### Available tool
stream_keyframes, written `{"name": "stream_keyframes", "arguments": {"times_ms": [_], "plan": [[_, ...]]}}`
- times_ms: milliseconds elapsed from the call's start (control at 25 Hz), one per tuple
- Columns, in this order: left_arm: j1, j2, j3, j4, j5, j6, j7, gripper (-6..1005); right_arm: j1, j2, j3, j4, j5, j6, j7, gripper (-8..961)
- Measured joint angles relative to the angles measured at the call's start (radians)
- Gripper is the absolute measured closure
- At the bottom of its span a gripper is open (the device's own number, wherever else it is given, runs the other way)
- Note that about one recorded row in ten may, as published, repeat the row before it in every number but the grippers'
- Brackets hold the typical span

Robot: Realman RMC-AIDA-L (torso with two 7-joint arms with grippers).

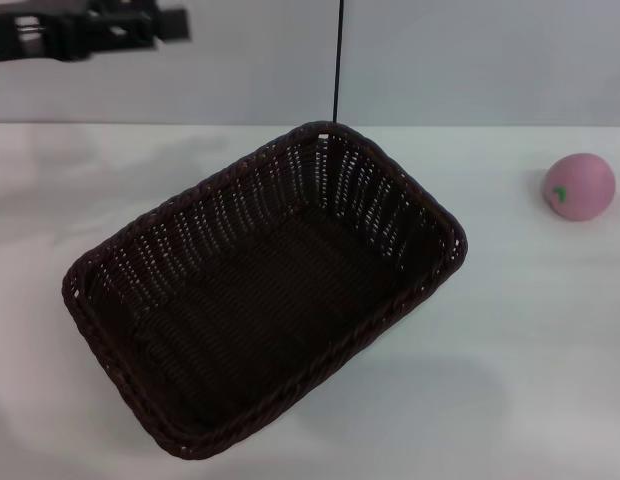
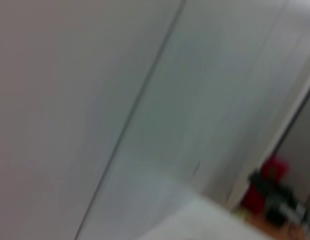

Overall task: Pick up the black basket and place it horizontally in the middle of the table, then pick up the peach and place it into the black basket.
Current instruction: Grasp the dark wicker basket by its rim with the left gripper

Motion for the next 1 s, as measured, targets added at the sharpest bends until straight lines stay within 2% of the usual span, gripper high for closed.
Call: {"name": "stream_keyframes", "arguments": {"times_ms": [40, 80, 120, 240, 320, 440, 760, 1000], "plan": [[-0.023, -0.004, 0.002, 0.047, 0.067, 0.01, -0.038, 147, -0.001, 0.0, 0.0, 0.0, 0.0, 0.0, 0.0, 498], [-0.023, -0.004, 0.002, 0.047, 0.067, 0.01, -0.038, 148, -0.001, 0.0, 0.0, 0.001, 0.0, 0.0, 0.0, 498], [-0.055, -0.013, 0.004, 0.097, 0.156, 0.028, -0.075, 148, -0.001, 0.0, 0.0, 0.001, 0.001, 0.0, 0.0, 497], [-0.109, -0.027, 0.005, 0.145, 0.278, 0.062, -0.113, 149, -0.001, 0.0, 0.0, 0.004, 0.002, 0.001, 0.0, 495], [-0.158, -0.048, 0.005, 0.181, 0.4, 0.09, -0.138, 149, -0.001, 0.0, 0.001, 0.004, 0.004, 0.001, 0.0, 494], [-0.197, -0.071, 0.008, 0.209, 0.509, 0.105, -0.155, 150, -0.001, 0.0, 0.003, 0.005, 0.005, 0.001, 0.0, 492], [-0.241, -0.12, 0.013, 0.26, 0.711, 0.081, -0.176, 152, -0.004, 0.0, 0.007, 0.007, 0.007, 0.002, 0.0, 487], [-0.248, -0.138, 0.051, 0.262, 0.808, 0.053, -0.205, 154, -0.004, 0.001, 0.008, 0.009, 0.008, 0.013, 0.0, 483]]}}
